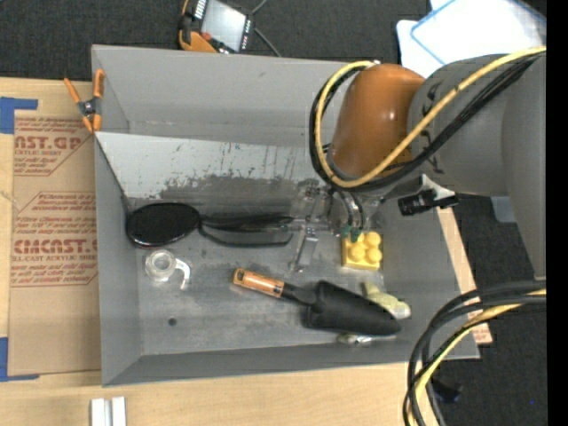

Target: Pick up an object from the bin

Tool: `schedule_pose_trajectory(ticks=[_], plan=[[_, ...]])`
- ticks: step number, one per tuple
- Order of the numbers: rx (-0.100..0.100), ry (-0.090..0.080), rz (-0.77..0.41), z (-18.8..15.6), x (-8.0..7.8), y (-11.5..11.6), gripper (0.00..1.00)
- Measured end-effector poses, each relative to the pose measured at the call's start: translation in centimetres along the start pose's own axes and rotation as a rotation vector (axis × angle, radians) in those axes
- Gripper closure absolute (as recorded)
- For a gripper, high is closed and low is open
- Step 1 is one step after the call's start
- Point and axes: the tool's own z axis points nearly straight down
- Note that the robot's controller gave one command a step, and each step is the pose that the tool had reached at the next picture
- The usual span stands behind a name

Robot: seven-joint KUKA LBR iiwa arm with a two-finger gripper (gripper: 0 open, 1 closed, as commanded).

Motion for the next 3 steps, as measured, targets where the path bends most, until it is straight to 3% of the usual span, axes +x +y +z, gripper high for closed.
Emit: schedule_pose_trajectory(ticks=[1,2,3], plan=[[-0.003,-0.012,0.005,-5.9,0.7,0.4,0.0],[0.001,0.007,0.032,-1.9,-0.1,0.6,0.0],[-0.001,-0.008,-0.12,1.1,2.9,-1.4,0.0]])
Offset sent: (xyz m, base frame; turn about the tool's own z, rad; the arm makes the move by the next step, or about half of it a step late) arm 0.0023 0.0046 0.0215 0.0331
